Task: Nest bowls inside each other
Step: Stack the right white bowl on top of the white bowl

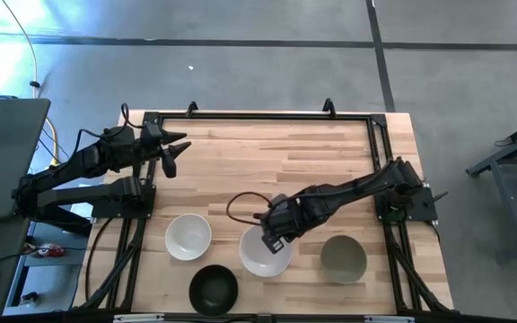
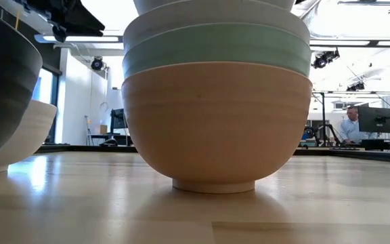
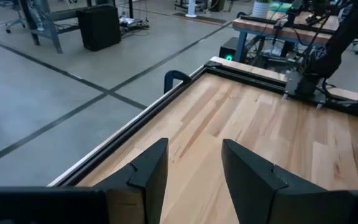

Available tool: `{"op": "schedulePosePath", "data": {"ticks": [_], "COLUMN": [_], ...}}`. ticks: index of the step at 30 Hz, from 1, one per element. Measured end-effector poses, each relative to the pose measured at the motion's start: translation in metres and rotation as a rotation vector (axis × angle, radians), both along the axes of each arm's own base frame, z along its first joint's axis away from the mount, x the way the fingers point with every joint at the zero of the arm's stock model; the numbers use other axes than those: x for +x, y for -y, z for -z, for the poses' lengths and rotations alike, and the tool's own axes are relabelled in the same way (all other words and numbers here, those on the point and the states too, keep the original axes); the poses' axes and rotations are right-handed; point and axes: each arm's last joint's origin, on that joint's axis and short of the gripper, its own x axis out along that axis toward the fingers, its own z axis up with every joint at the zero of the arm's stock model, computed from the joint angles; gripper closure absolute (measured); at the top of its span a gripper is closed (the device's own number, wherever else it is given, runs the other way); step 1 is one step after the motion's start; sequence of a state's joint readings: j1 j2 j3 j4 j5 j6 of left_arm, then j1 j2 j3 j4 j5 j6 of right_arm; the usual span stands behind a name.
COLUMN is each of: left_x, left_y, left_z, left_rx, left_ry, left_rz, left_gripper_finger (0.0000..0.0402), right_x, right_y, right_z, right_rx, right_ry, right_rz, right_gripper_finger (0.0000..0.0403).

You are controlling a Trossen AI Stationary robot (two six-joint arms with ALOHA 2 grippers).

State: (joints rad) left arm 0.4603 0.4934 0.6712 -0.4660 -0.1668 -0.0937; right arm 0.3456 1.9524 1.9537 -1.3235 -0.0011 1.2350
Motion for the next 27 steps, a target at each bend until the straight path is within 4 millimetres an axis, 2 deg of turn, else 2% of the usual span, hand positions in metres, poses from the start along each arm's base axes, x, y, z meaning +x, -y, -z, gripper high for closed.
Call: {"op": "schedulePosePath", "data": {"ticks": [15,27], "left_x": [0.001,0.001], "left_y": [0.001,0.001], "left_z": [0.000,0.000], "left_rx": [0.001,0.014], "left_ry": [-0.002,-0.012], "left_rz": [0.033,0.069], "left_gripper_finger": [0.0261,0.0261], "right_x": [0.011,0.016], "right_y": [-0.008,-0.008], "right_z": [0.029,0.042], "right_rx": [-0.028,-0.078], "right_ry": [-0.094,-0.119], "right_rz": [0.012,0.019], "right_gripper_finger": [0.0403,0.0403]}}
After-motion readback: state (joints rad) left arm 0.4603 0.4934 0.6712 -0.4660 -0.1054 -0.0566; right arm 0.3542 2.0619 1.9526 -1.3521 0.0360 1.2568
